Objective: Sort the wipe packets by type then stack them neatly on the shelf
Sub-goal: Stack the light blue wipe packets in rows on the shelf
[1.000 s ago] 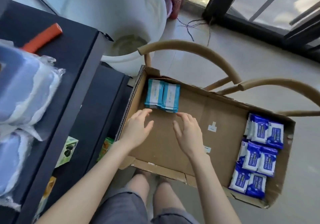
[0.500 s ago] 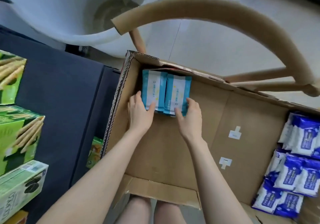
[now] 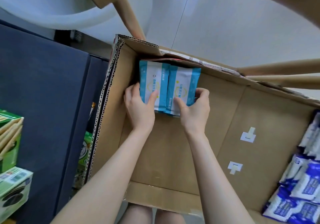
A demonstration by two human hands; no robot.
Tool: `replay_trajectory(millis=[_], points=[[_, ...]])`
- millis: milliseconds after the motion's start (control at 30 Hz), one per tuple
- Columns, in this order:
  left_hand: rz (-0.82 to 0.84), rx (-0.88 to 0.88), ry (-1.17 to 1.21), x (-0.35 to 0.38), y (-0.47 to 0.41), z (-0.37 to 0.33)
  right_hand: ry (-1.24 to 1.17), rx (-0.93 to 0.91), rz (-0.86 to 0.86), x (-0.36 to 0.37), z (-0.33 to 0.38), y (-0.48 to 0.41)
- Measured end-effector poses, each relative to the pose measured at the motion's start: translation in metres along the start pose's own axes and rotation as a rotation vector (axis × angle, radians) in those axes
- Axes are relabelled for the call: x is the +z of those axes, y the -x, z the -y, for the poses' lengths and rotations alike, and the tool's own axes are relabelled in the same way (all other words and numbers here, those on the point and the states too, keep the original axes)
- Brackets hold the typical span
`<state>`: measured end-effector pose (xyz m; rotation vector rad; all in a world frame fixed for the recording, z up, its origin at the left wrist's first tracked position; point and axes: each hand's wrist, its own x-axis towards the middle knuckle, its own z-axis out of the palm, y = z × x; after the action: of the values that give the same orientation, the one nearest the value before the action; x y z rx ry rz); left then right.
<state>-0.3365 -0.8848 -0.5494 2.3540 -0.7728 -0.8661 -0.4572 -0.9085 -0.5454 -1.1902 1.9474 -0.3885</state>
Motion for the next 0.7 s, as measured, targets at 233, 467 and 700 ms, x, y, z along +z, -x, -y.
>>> replay_trajectory(millis=[233, 467, 700], points=[[-0.046, -0.002, -0.009, -0.01, 0.006, -0.01, -0.163, 0.079, 0.067, -0.016, 0.014, 0.006], [0.063, -0.071, 0.174, -0.042, 0.04, -0.021, -0.326, 0.075, 0.11, -0.054, 0.019, 0.037], [0.194, -0.145, 0.489, -0.097, 0.111, -0.024, -0.516, 0.176, 0.128, -0.117, 0.013, 0.1]])
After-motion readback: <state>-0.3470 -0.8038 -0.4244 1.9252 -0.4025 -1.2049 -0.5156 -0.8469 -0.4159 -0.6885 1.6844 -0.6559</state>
